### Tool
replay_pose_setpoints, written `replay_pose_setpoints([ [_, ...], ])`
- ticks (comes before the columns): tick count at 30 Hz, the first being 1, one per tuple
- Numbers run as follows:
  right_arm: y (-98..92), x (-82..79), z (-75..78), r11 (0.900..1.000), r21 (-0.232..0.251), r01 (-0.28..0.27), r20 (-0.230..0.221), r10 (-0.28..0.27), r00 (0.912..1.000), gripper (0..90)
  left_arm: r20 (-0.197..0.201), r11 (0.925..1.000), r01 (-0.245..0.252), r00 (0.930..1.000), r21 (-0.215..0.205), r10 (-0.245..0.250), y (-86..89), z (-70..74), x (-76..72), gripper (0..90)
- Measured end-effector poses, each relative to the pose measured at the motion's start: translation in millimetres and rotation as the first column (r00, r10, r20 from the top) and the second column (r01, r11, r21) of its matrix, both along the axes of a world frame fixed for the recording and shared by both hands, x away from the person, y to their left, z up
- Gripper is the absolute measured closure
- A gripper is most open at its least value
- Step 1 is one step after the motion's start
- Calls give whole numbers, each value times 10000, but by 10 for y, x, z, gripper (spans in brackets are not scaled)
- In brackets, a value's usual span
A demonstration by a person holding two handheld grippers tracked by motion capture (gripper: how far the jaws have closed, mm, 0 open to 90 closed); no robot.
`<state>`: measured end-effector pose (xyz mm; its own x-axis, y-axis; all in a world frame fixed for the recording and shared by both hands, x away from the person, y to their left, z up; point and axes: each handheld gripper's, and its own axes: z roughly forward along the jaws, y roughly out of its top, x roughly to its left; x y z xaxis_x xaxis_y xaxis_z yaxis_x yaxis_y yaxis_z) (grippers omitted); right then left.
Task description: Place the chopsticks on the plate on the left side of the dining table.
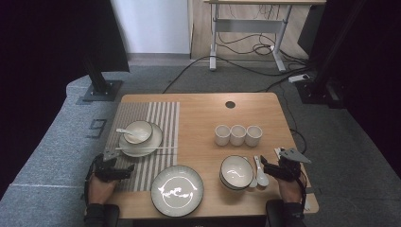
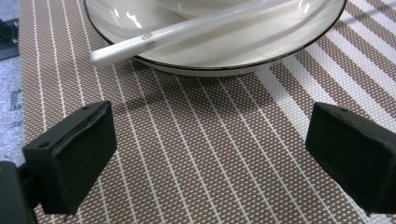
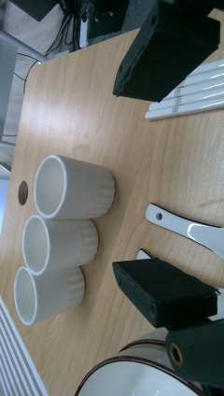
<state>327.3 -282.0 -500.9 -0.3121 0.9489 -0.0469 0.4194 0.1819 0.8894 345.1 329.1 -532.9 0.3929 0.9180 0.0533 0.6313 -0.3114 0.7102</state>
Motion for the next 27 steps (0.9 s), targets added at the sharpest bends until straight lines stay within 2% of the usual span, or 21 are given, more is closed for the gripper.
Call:
replay_pose_setpoints([
  [7, 6, 17, -3, 10000, -45, -40, -143, 40, 9999, 133, 265, 9996, 70, 9996, -266, -63, -87, 87, 3, 30],
  [12, 14, 23, 1, 10000, -40, -81, -142, 81, 9999, 133, 525, 9998, 111, 9986, -185, -101, -194, 171, 51, 90],
  [15, 11, 25, 0, 10000, -13, -59, -146, 59, 9999, 134, 699, 9998, -42, 9975, -185, 55, -222, 212, 91, 152],
  [17, 7, 25, 1, 10000, -14, -68, -163, 68, 9998, 134, 696, 9997, -129, 9975, -210, 143, -234, 226, 123, 158],
  [27, 16, 37, -8, 9999, -60, -82, -199, 81, 9998, 134, 826, 9984, -373, 9960, 426, 337, -309, 224, 321, 164],
])
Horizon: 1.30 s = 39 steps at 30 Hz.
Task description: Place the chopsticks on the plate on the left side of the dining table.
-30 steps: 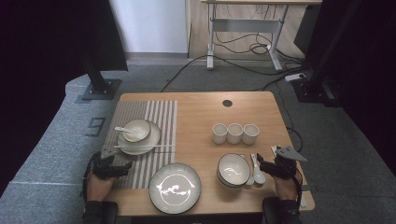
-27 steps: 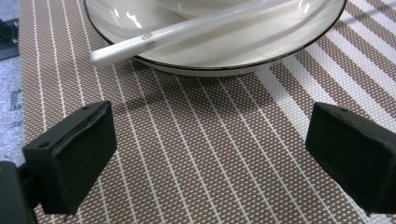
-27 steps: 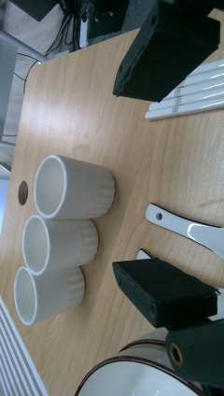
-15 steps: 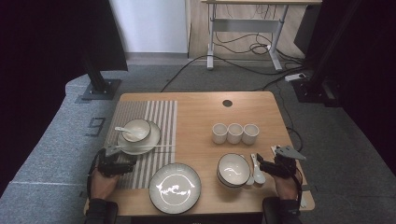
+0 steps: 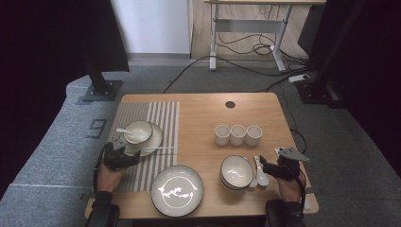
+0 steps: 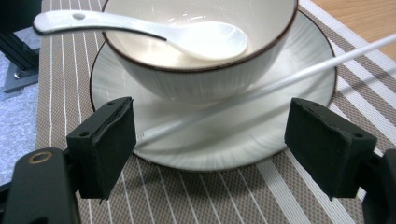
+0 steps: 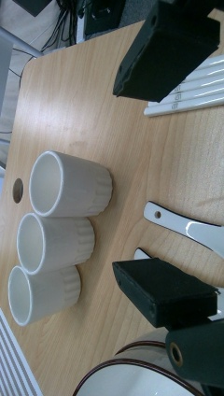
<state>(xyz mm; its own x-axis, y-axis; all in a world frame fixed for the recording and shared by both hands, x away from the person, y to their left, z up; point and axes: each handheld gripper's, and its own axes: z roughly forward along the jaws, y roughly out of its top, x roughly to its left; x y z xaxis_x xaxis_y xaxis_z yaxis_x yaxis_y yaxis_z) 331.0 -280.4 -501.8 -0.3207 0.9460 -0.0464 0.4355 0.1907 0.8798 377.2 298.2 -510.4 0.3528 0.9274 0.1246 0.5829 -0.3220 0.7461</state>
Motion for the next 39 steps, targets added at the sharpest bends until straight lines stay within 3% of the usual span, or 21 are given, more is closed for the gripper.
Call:
replay_pose_setpoints([
  [8, -3, 6, -4, 10000, -6, 0, -26, 0, 10000, 134, -132, 9976, -287, 9995, 625, 296, -66, -46, 93, 140],
  [19, 3, 13, -9, 10000, -26, -30, -62, 30, 10000, 135, -389, 9924, -599, 9972, 1075, 644, -105, -103, 178, 104],
  [39, 6, 16, -13, 10000, -66, -71, -90, 70, 9999, 135, -537, 9925, -768, 9952, 949, 821, -8, -109, 179, 110],
])
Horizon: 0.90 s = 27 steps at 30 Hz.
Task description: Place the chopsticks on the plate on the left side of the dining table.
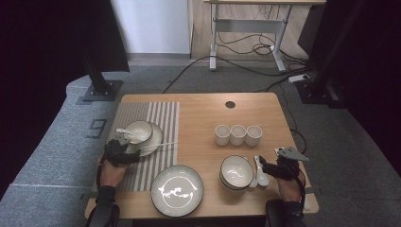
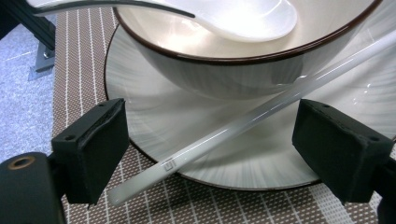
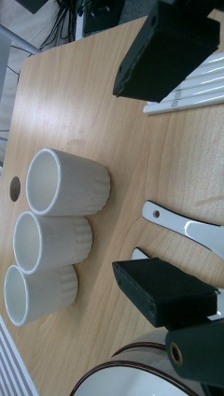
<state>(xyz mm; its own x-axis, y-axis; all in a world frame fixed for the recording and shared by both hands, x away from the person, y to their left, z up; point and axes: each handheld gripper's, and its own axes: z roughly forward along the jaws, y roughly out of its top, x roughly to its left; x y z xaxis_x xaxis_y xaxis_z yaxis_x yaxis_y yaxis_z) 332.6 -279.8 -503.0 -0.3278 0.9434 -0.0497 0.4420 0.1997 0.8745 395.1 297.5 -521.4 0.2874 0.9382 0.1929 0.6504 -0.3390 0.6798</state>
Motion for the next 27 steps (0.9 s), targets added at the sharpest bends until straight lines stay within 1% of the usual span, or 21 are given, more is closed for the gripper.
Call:
replay_pose_setpoints([
  [4, -1, 0, 1, 10000, 10, 6, 1, -6, 10000, 135, -60, 10000, -39, 10000, -73, 39, 39, 9, -13, 117],
  [6, -1, 0, 1, 10000, 9, 7, 1, -7, 10000, 136, -90, 9998, 40, 10000, -203, -42, 34, 10, -12, 138],
  [8, 1, 3, 0, 10000, -6, -10, -8, 10, 10000, 136, -119, 9995, 175, 9998, -252, -178, -9, 8, 0, 137],
  [12, 10, 4, -2, 10000, -28, -30, -24, 30, 10000, 136, -127, 9996, 266, 9996, 93, -265, -102, 0, 38, 135],
  [16, 6, 4, -3, 10000, -24, -41, -32, 41, 10000, 136, -222, 9993, 218, 9995, 306, -212, -146, -15, 77, 140],
  [23, 6, 6, -6, 10000, -32, -39, -43, 39, 10000, 136, -361, 9997, -11, 9993, 259, 21, -101, -30, 91, 153],
  [27, 6, 6, -6, 10000, -35, -39, -43, 39, 10000, 136, -378, 9998, -37, 9993, 187, 45, -54, -28, 83, 160],
])
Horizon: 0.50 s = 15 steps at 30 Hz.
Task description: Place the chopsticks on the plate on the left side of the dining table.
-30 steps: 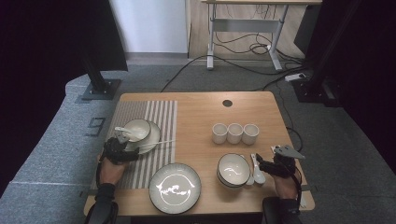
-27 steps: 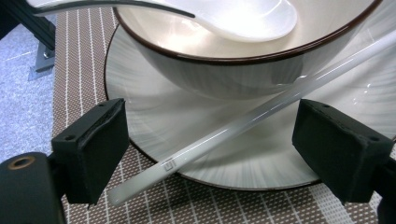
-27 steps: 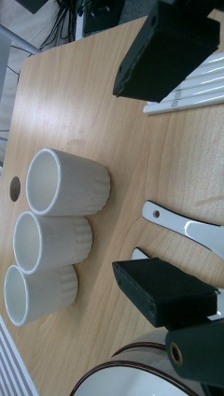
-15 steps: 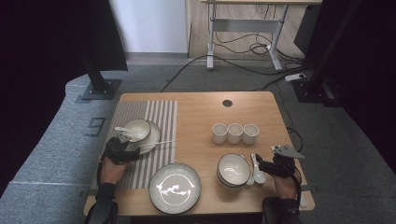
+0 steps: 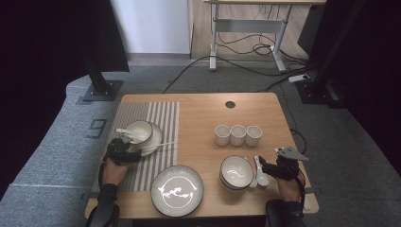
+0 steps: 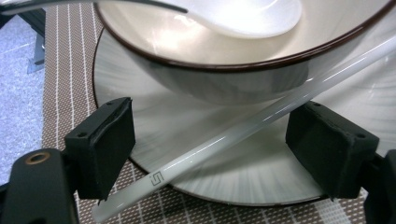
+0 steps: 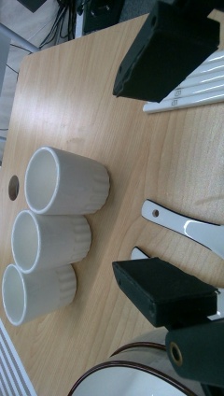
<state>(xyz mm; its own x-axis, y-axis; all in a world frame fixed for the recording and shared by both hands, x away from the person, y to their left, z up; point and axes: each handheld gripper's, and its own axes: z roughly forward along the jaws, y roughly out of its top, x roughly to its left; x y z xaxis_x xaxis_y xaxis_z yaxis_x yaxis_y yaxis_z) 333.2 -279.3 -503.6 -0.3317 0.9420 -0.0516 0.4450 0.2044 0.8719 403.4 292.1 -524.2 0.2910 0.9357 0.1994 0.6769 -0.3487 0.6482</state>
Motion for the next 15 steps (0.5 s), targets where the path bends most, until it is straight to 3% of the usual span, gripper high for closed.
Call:
replay_pose_setpoints([
  [15, -3, 0, -1, 10000, -9, -6, -7, 6, 10000, 136, 88, 9991, 259, 9996, 328, -262, 52, 23, -39, 261],
])
